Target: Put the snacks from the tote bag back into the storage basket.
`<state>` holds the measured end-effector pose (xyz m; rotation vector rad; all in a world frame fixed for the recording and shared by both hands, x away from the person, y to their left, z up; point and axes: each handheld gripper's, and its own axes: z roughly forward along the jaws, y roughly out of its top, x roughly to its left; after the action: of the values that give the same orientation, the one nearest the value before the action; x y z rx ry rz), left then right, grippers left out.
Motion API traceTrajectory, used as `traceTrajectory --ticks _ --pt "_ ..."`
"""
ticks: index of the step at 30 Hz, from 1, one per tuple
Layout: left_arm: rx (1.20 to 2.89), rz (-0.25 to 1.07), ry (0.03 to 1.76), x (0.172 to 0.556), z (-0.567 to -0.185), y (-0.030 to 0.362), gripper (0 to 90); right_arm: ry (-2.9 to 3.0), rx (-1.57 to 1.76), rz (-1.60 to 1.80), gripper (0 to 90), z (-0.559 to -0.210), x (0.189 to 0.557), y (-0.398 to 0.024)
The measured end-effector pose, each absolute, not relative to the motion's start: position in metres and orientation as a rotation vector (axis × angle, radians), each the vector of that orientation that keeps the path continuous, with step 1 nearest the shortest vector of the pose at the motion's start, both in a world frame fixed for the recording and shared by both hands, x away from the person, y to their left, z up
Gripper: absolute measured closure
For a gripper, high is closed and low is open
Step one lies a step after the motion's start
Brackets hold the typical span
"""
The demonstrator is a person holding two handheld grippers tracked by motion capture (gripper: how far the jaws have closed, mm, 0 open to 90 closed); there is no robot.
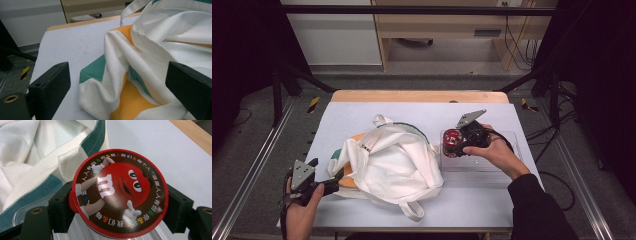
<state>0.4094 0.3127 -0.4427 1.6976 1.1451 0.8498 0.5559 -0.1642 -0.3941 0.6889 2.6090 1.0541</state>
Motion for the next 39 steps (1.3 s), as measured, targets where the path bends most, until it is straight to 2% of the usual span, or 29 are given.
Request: traceTrajectory --ticks 39 --pt "1.705 0.849 1.156 0.410 -0.444 0.314 5.7 2.657 0.704 1.014 24.6 -0.414 0.567 -0.160"
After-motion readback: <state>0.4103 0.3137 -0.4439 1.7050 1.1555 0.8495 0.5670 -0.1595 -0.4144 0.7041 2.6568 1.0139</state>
